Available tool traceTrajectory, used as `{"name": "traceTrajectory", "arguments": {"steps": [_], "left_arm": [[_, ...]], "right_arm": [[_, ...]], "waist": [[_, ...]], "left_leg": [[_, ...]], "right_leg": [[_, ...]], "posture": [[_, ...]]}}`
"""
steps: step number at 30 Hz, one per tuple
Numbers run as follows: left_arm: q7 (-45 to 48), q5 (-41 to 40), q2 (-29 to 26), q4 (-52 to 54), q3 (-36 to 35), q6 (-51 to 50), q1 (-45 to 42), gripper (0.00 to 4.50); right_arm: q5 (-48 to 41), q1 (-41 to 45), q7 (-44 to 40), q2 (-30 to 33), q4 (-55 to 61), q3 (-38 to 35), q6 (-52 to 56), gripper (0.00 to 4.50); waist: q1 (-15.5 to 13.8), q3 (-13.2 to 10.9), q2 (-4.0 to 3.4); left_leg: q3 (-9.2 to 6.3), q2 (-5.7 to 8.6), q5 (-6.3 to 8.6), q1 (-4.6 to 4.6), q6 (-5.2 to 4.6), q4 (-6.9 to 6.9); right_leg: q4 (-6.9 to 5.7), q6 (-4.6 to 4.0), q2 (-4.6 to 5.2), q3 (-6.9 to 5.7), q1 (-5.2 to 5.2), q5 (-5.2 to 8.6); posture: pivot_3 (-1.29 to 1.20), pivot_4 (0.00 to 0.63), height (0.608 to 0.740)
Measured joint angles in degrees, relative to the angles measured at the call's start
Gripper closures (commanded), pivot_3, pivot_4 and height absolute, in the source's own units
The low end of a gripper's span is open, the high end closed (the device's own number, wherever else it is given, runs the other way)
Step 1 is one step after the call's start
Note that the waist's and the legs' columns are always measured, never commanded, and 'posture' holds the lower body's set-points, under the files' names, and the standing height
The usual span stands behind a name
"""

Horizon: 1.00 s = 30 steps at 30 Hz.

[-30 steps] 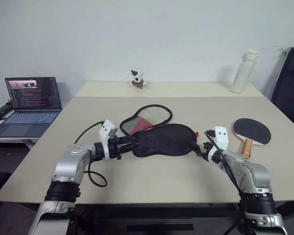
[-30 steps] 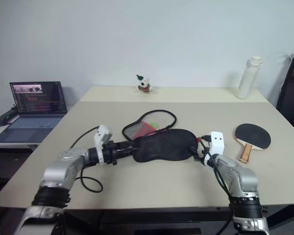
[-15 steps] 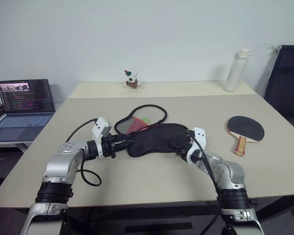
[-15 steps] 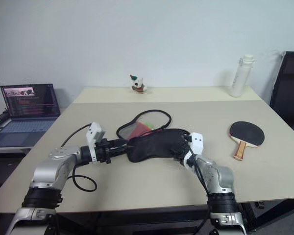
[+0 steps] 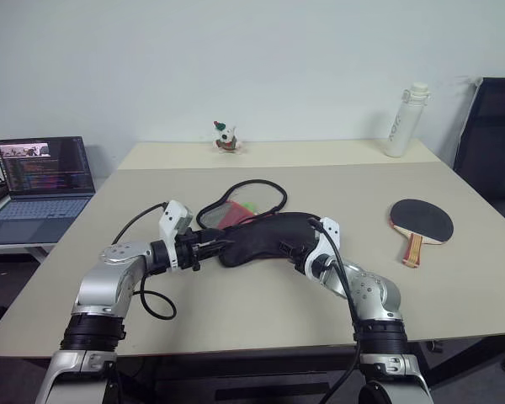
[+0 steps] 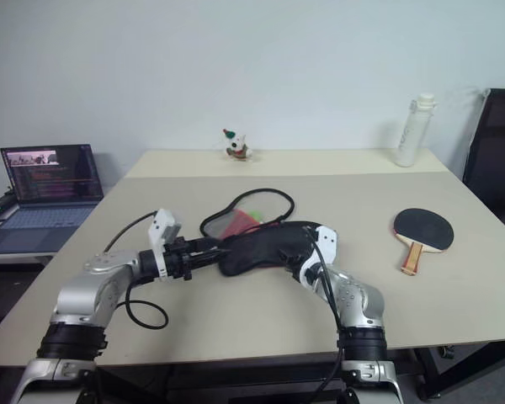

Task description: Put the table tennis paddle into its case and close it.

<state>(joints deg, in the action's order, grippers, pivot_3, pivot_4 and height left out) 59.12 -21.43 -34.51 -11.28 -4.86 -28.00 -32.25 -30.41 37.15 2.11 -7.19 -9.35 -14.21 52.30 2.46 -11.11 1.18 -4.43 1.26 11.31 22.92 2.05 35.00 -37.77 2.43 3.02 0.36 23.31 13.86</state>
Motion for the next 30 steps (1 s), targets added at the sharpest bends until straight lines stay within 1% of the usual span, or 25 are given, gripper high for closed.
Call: {"name": "traceTrajectory", "arguments": {"steps": [1,2,4,5,7,8,10,12,13,14,17,19,22,25,30], "left_arm": [[-0.08,-0.05,0.03,0.06,0.02,-0.08,0.22,2.13],[-0.23,-0.08,0.03,0.07,0.02,-0.13,0.46,2.13],[-0.6,-0.14,0.06,0.2,0.04,-0.16,0.57,2.13],[-0.8,-0.2,0.06,0.34,0.04,-0.16,0.62,2.13],[-0.99,-0.27,0.08,0.83,0.1,-0.17,0.84,2.13],[-1.02,-0.3,0.08,1.3,0.12,-0.19,0.99,2.13],[-1.02,-0.45,0.08,1.9,0.12,-0.24,1.34,2.13],[-0.97,-0.82,0.09,2.43,0.16,-0.44,1.77,2.13],[-0.9,-1.09,0.12,2.58,0.24,-0.6,1.82,2.13],[-0.83,-1.12,0.13,2.73,0.27,-0.68,1.86,2.13],[-0.5,-1.2,0.32,3.55,0.78,-0.85,1.85,2.13],[-0.31,-1.23,0.62,4.06,1.33,-1.12,1.67,2.13],[-0.07,-1.37,1.06,4.54,2.26,-1.62,1.58,2.13],[-0.25,-1.39,1.27,5.18,2.3,-1.65,1.65,2.13],[-0.96,-1.4,1.74,6.15,2.39,-1.74,1.99,2.13]], "right_arm": [[-0.12,0.3,0.44,0.04,-1.03,-0.82,-0.52,1.99],[-0.16,0.61,0.65,0.07,-1.62,-1.25,-0.77,2.43],[-0.28,1.5,0.67,0.21,-2.58,-1.96,-0.74,3.09],[-0.38,2.07,0.57,0.44,-2.75,-2.14,-0.61,3.5],[-0.52,3.1,-0.7,2.34,-2.62,-1.6,0.89,4.26],[-0.58,3.17,-1.72,4.11,-2.28,-0.94,2.13,4.48],[-0.75,3.16,-3.63,7.62,-1.99,-0.18,4.63,4.48],[-1.57,3.13,-7.13,13.13,-1.49,0.46,8.76,4.48],[-2.08,3.13,-9.48,16.91,-1.05,1.35,11.02,4.48],[-2.36,3.13,-11.1,19.34,-0.66,1.85,12.36,4.48],[-2.86,3.7,-19.25,29.07,-0.51,5.17,16.55,4.48],[-2.36,5.18,-24.93,34.34,-1.47,8.81,17.02,4.48],[0.85,9.48,-33.26,42.02,-6.94,14.54,14.53,4.48],[6.06,15.29,-39.28,45.2,-16.12,18.92,8.19,4.48],[15.4,24.83,-46.11,44.38,-34.3,24.91,-4.82,4.48]], "waist": [[-0.01,0.0,0.0],[0.0,0.0,0.0],[0.0,0.0,0.0],[0.01,0.0,0.0],[0.03,0.0,0.0],[0.06,0.0,0.0],[-0.12,0.0,0.0],[-0.37,0.0,0.0],[-0.51,-0.01,0.0],[-0.54,-0.01,0.0],[-0.56,-0.01,0.01],[-0.41,-0.02,0.01],[-0.17,-0.03,0.03],[0.14,-0.04,0.05],[0.38,-0.09,0.09]], "left_leg": [[0.02,0.0,0.0,0.0,0.0,0.0],[0.03,0.0,0.0,0.0,0.0,0.0],[0.04,0.0,0.0,0.0,0.0,0.0],[0.04,0.0,0.0,0.0,0.0,0.0],[0.04,0.0,0.0,0.0,0.0,0.0],[0.05,0.0,0.0,0.01,0.0,0.0],[0.05,0.0,0.0,0.03,0.0,0.0],[0.07,0.0,0.0,0.05,0.0,0.0],[0.09,0.01,0.0,0.06,-0.01,0.01],[0.11,0.02,0.0,0.06,-0.01,0.0],[0.16,0.06,0.0,0.05,-0.01,0.0],[0.21,0.06,0.0,0.03,-0.01,-0.01],[0.27,0.04,0.0,0.02,-0.01,0.01],[0.33,0.05,0.0,0.0,-0.01,0.0],[0.37,0.06,0.01,0.04,0.0,-0.01]], "right_leg": [[0.0,0.0,0.0,0.02,0.0,0.0],[0.0,0.0,0.0,0.03,0.0,0.0],[0.0,0.0,0.0,0.03,0.02,0.0],[-0.01,0.0,0.0,0.03,0.02,0.0],[0.01,0.0,-0.01,0.03,0.02,0.0],[0.01,0.0,0.0,0.04,0.02,0.0],[0.03,0.0,0.03,0.05,0.02,0.0],[0.05,0.0,0.06,0.07,0.01,0.0],[0.08,0.03,0.07,0.07,0.02,0.02],[0.09,0.05,0.07,0.08,0.02,0.03],[0.14,0.06,0.02,0.07,0.01,0.03],[0.16,0.06,-0.02,0.09,0.01,0.04],[0.19,0.06,-0.06,0.13,0.01,0.04],[0.21,0.07,-0.06,0.18,0.01,0.04],[0.27,0.07,-0.06,0.25,0.03,0.02]], "posture": [[0.0,0.15,0.74],[0.0,0.15,0.74],[0.0,0.15,0.74],[0.0,0.15,0.74],[0.0,0.15,0.74],[0.0,0.15,0.74],[0.0,0.15,0.74],[0.0,0.15,0.74],[0.0,0.15,0.74],[0.0,0.15,0.74],[0.0,0.15,0.74],[0.0,0.15,0.74],[0.0,0.15,0.74],[0.0,0.15,0.74],[0.0,0.15,0.74]]}}
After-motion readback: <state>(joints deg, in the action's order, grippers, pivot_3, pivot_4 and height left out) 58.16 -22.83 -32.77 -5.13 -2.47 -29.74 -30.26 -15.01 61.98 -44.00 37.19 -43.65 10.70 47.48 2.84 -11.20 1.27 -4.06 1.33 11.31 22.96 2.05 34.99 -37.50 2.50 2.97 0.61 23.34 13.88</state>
